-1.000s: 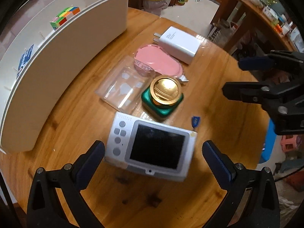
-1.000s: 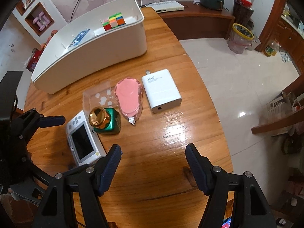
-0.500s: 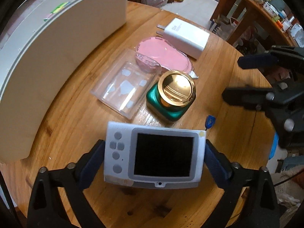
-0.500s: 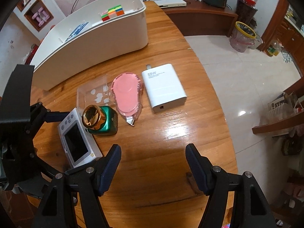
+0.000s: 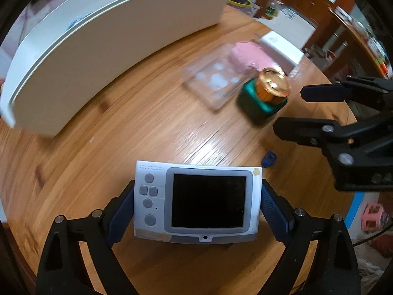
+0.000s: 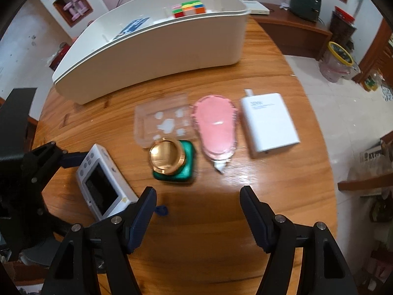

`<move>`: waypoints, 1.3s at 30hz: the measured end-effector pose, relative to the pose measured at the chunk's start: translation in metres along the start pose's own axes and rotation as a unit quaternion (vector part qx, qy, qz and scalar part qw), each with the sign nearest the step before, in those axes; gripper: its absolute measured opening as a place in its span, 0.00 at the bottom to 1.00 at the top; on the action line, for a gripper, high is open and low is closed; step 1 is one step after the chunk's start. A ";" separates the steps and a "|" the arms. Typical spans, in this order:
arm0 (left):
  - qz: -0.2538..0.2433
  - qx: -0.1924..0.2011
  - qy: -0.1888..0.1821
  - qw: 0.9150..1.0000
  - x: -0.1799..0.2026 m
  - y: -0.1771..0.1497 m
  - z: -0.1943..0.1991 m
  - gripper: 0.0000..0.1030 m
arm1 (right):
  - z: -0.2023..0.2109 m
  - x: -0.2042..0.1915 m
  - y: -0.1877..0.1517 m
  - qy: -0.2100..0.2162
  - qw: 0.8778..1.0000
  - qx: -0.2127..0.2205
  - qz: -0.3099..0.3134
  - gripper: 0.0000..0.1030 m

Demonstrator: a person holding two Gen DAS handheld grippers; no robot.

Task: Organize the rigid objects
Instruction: 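Grasp the white handheld device with the left tool while the right tool grasps the green-gold jar, then carry the device and jar into the tray and open both tools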

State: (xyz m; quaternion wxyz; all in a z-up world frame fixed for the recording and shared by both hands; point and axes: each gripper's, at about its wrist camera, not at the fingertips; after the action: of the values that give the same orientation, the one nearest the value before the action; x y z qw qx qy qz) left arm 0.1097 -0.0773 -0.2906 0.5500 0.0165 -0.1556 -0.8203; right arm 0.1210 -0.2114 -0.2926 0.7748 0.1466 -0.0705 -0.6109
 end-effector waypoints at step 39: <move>0.184 0.210 0.036 0.959 -0.090 0.160 0.199 0.91 | 0.134 -0.021 0.147 -0.061 0.984 0.148 0.082 0.39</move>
State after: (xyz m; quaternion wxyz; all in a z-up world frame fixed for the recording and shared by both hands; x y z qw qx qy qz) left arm 0.2496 -0.0038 -0.0708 0.6812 0.1320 -0.3051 -0.6523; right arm 0.2132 -0.1788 -0.1183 0.7864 0.2155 -0.2193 -0.5357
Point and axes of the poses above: each gripper's, at about its wrist camera, not at the fingertips, and z roughly against the way its jaws point, x to its right, y to its top, and after that the axes turned 13 degrees about z, right-handed
